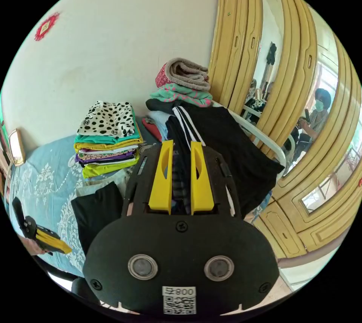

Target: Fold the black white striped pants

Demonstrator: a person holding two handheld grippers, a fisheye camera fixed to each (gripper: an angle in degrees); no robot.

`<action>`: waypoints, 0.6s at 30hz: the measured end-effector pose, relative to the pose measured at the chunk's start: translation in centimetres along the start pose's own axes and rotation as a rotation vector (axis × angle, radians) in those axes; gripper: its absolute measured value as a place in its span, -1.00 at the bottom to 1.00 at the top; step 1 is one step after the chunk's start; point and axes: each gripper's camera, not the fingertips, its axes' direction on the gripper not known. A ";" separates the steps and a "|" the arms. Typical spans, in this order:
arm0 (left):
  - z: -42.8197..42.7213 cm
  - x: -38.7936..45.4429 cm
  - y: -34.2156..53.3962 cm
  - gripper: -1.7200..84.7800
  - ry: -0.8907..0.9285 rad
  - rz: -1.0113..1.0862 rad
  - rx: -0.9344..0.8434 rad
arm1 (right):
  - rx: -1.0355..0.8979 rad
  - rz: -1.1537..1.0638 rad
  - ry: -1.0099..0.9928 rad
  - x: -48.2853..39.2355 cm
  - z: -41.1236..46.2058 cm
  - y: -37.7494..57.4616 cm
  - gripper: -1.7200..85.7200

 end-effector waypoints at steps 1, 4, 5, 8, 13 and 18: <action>-0.2 0.1 0.6 -0.96 0.003 -0.001 -0.003 | -0.020 -0.016 0.013 0.5 1.6 -1.5 -0.78; -1.1 0.3 3.5 -0.96 0.006 -0.009 -0.045 | -0.044 -0.042 0.072 1.4 5.6 -4.1 -0.78; -1.4 0.2 4.7 -0.96 0.015 -0.018 -0.062 | -0.053 -0.047 0.089 1.9 7.3 -4.8 -0.78; -2.4 -0.1 7.6 -0.96 0.027 -0.049 -0.078 | -0.087 -0.064 0.115 3.2 11.4 -6.0 -0.78; -3.9 -0.8 12.4 -0.96 0.056 -0.136 -0.079 | -0.166 -0.049 0.164 6.5 18.3 -6.9 -0.82; -5.9 -0.5 17.1 -0.96 0.063 -0.155 -0.091 | -0.151 0.029 0.102 11.5 22.6 -7.6 -0.90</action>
